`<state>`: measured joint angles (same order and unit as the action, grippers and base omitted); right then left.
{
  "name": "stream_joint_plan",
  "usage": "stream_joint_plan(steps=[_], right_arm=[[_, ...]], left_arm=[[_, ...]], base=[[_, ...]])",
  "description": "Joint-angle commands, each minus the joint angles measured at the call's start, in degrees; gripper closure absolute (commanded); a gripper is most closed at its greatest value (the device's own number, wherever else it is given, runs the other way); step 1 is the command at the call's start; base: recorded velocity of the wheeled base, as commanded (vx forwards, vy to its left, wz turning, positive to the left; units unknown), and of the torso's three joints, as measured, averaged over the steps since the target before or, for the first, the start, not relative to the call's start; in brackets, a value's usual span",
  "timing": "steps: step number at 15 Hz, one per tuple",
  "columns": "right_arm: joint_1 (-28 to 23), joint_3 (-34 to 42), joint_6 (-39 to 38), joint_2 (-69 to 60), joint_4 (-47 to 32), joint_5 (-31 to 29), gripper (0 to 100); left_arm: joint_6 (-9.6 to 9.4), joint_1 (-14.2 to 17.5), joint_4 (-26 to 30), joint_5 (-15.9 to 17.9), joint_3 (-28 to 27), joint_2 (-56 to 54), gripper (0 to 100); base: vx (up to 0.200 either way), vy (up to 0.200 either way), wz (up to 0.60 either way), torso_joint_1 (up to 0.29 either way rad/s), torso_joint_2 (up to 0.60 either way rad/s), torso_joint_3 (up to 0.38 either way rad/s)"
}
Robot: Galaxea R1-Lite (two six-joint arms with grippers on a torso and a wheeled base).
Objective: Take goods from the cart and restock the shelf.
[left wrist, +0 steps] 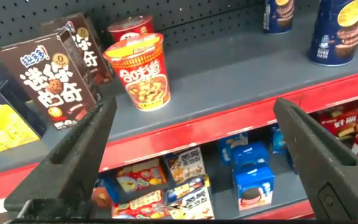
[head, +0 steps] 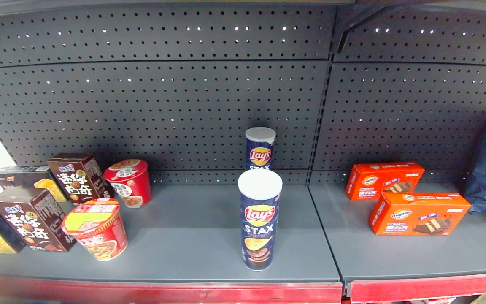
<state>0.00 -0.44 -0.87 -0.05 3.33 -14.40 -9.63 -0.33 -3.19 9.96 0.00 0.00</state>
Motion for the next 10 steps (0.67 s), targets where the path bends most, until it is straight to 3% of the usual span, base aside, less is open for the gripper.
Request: stream_joint_plan(steps=[1,5,10], right_arm=[[0.00,0.00,-0.01,0.05,0.01,-0.02,0],[0.00,0.09,0.07,0.05,0.01,-0.02,0],[0.00,0.00,0.60,0.05,0.01,0.16,0]], left_arm=[[0.05,-0.02,0.03,-0.99,0.00,0.00,0],[0.14,-0.02,0.38,-4.16,0.00,0.00,0],[0.23,-0.02,0.38,-4.16,0.00,0.00,0]], base=[[0.000,0.000,0.00,0.000,0.00,0.000],[0.000,0.000,0.00,0.000,0.00,0.000],[0.000,0.000,0.00,0.000,0.00,0.000]])
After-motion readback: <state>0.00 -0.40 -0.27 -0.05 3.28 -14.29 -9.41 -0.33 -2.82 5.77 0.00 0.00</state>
